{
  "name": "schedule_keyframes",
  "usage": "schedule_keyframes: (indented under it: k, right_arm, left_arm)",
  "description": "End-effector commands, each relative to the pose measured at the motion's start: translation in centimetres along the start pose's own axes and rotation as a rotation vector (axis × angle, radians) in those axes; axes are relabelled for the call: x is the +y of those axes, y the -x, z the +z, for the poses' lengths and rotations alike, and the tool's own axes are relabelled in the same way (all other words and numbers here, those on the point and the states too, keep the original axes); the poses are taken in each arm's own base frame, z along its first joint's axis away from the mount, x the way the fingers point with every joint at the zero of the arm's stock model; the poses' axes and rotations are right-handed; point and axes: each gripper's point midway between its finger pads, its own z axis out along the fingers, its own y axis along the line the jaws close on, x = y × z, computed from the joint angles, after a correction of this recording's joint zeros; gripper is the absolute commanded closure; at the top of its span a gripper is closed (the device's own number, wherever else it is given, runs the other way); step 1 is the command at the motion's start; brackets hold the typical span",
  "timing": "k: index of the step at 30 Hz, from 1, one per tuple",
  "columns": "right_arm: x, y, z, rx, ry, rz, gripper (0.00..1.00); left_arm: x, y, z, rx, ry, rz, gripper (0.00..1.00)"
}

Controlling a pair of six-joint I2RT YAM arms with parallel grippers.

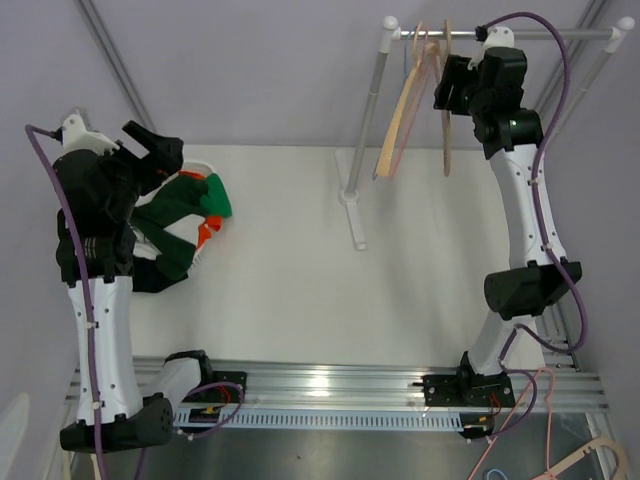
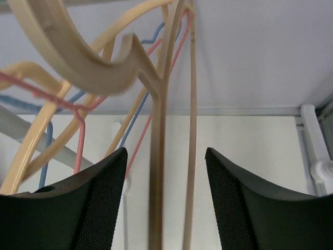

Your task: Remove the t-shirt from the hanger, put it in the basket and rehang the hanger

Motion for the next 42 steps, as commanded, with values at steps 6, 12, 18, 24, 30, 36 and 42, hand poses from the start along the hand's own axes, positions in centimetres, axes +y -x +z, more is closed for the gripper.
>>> schedule_keyframes:
  k: [6, 12, 18, 24, 30, 36, 42]
  right_arm:
    - [-1.5, 6.1, -14.2, -0.280, -0.042, 0.025, 0.11]
    - [-2.0, 3.6, -20.9, -0.311, -0.042, 0.092, 0.01]
    - [0.5, -1.7, -27.4, -0.330, 0.139, 0.190, 0.01]
    - [0.1, -8.1, -28.9, -0.228, 0.145, 0.269, 0.01]
    - [-0.6, -12.6, -28.5, -0.140, 0.115, 0.303, 0.01]
    - [-0.6, -14.6, -28.1, -0.116, 0.117, 0.323, 0.00]
    - [-0.9, -15.5, -27.6, -0.102, 0.102, 0.343, 0.01]
  left_arm:
    - [-7.6, -1.7, -4.9, 0.020, -0.474, 0.159, 0.00]
    - [-10.2, -2.0, -11.0, -0.025, -0.651, 0.183, 0.01]
    - [-10.1, -6.6, -14.9, 0.075, -0.784, 0.165, 0.01]
    - [-7.1, -12.0, -15.2, 0.161, -0.758, 0.159, 0.00]
    - [-4.6, -16.1, -15.6, 0.195, -0.755, 0.183, 0.01]
    - [-3.7, -17.6, -15.8, 0.217, -0.746, 0.188, 0.00]
    - [-3.3, -18.1, -15.7, 0.232, -0.730, 0.186, 0.01]
